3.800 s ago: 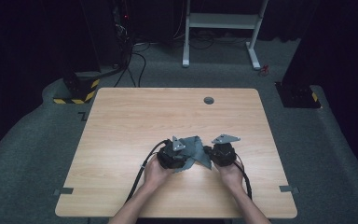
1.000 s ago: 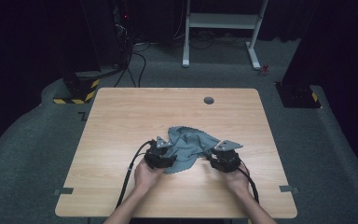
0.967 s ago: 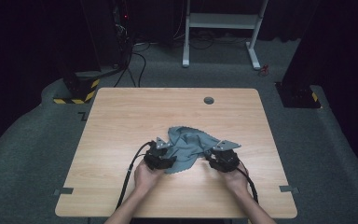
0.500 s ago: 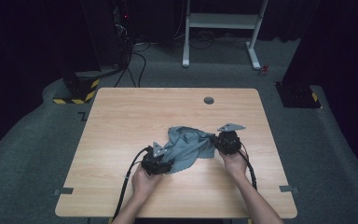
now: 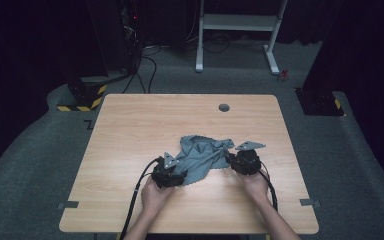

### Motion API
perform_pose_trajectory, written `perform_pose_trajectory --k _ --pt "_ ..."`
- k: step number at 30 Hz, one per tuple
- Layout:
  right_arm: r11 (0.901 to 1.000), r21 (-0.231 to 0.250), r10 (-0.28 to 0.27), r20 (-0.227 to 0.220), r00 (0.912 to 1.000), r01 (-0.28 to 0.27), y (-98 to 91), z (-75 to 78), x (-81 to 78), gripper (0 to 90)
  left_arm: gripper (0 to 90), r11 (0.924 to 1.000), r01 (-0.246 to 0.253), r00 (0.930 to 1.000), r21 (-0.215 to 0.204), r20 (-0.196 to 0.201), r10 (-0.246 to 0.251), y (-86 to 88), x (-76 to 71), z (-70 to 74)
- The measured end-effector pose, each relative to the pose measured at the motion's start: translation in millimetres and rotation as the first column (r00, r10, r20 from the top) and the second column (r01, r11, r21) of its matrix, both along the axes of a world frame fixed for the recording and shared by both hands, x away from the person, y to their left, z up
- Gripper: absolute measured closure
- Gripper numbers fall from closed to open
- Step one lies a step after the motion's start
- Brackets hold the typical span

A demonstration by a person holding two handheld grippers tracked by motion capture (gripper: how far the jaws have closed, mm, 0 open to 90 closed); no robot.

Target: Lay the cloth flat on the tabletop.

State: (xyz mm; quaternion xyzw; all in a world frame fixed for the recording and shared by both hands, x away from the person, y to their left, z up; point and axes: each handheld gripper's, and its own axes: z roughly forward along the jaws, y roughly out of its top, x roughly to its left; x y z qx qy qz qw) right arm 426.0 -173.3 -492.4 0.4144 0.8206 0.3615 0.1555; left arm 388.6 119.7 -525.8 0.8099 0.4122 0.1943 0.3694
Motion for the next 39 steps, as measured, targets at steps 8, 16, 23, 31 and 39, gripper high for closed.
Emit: perform_pose_trajectory --k 8,16,23,31,39 --pt "0.9946 -0.103 0.005 -0.007 1.0 -0.006 21.2 -20.9 6.1 78.7 38.9 1.0 -0.003 1.0 0.0 0.001 0.003 -0.1 -0.2 -0.1" --pt "0.9881 -0.149 0.038 -0.011 0.9992 -0.039 13.6 -18.4 -3.9 89.8 38.8 1.0 -0.001 1.0 -0.001 0.0 0.001 0.1 -0.1 0.0" --pt "0.9869 -0.149 0.059 -0.024 0.9979 -0.062 -7.2 -14.7 -26.8 89.8 38.3 1.0 0.0 1.0 -0.002 0.0 0.0 -0.3 -0.2 -0.1" --pt "0.9842 -0.148 0.096 -0.014 0.9953 -0.097 -13.6 -17.3 -57.6 89.6 39.7 0.9997 -0.024 0.9997 -0.003 -0.004 0.024 5.5 -8.4 2.3" --pt "0.9917 -0.095 0.089 0.019 0.9959 -0.087 -20.4 -10.3 -70.0 89.5 57.4 0.9987 -0.032 0.9995 -0.039 -0.004 0.032 37.1 -44.3 24.2"
